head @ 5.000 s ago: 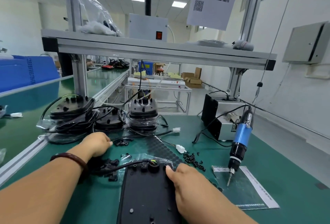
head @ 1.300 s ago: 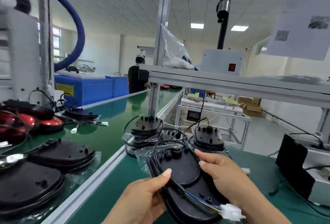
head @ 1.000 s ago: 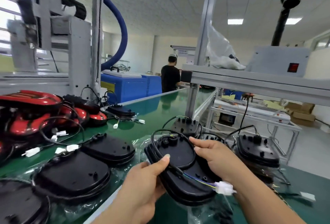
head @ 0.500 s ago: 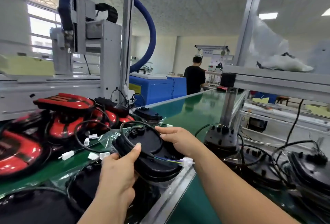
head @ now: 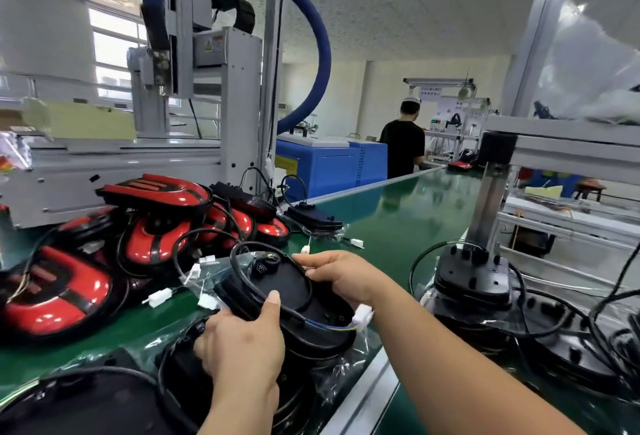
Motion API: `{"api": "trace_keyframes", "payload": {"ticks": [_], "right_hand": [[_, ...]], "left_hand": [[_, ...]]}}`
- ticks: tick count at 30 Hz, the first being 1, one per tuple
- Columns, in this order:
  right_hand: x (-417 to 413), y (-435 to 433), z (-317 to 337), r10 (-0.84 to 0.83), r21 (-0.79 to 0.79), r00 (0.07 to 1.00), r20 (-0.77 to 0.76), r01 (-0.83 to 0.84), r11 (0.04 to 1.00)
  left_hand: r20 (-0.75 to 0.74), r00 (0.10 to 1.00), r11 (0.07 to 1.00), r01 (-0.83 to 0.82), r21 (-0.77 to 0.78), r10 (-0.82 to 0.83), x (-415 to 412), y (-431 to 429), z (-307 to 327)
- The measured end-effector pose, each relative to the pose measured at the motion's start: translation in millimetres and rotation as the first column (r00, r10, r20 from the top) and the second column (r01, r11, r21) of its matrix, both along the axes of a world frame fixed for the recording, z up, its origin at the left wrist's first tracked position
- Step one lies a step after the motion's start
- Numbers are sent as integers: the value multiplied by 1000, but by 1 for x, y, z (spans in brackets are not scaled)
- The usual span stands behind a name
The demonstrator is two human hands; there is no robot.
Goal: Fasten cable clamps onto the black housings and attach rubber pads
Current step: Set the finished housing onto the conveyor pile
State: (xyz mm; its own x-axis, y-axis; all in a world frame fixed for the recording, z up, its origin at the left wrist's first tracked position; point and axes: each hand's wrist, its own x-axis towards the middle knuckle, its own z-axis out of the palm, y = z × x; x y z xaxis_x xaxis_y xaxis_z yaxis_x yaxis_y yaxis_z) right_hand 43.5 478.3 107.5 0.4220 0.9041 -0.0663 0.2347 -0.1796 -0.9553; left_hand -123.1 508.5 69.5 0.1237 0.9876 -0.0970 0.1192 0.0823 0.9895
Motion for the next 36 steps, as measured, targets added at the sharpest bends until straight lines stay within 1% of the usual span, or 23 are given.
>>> {"api": "trace_keyframes", "payload": {"ticks": [1, 3, 7, 9, 12, 15, 17, 19, 21, 22, 23, 25, 27, 30, 32, 34, 36], "right_hand": [[1, 0, 0, 3, -8, 1000, 6, -3, 1000], [3, -2, 3, -2, -27, 1000, 2, 2, 1000], [10, -9, 10, -27, -25, 999, -42, 26, 999], [12, -8, 11, -58, -17, 998, -34, 57, 998], [8, 3, 9, -97, -8, 994, 56, 98, 995], [-1, 19, 10, -43, -51, 982, 182, 53, 997], [-3, 25, 14, -9, -100, 976, 217, 32, 994], [-2, 26, 16, -43, -101, 986, 162, 60, 993], [-1, 21, 18, -128, -17, 991, -41, 128, 992], [0, 18, 19, -179, 25, 975, -133, 184, 983], [3, 14, 20, -240, 47, 953, -183, 252, 967], [9, 3, 22, -365, 51, 911, -192, 380, 923], [13, -11, 23, -440, 52, 878, -188, 457, 888], [20, -37, 24, -502, 84, 844, -188, 523, 848], [23, -59, 25, -536, 103, 826, -174, 556, 824], [26, -83, 26, -571, 125, 806, -153, 589, 798], [30, -109, 28, -603, 143, 783, -152, 621, 771]], "left_hand": [[-25, 1000, 1000, -11, 12, 11, -1, -2, 1], [-7, 1000, 1000, -1, 1, 1, -1, -6, 1], [-26, 997, 996, 70, 52, -69, 3, -10, -3], [-11, 996, 993, 91, 72, -90, 5, -8, -2], [27, 996, 996, 88, 36, -89, 4, -1, 0], [-1, 1000, 999, 18, -28, -18, 1, -1, 6], [-24, 999, 999, -36, -21, 36, 2, -10, 12], [0, 997, 996, -77, 51, 77, 2, -16, 13], [34, 996, 988, -85, 132, 81, 4, -18, 11], [48, 996, 985, -79, 156, 72, 4, -19, 10], [62, 996, 982, -74, 176, 64, 4, -20, 10], [86, 995, 970, -69, 235, 50, 4, -24, 9], [94, 995, 949, -69, 308, 41, 3, -27, 12], [12, 999, 899, -49, 434, 49, -2, -32, 22], [-25, 998, 842, -38, 538, 60, -9, -39, 34], [31, 998, 765, -61, 641, 54, -17, -53, 48], [106, 994, 642, -89, 761, 11, -21, -75, 57]]}}
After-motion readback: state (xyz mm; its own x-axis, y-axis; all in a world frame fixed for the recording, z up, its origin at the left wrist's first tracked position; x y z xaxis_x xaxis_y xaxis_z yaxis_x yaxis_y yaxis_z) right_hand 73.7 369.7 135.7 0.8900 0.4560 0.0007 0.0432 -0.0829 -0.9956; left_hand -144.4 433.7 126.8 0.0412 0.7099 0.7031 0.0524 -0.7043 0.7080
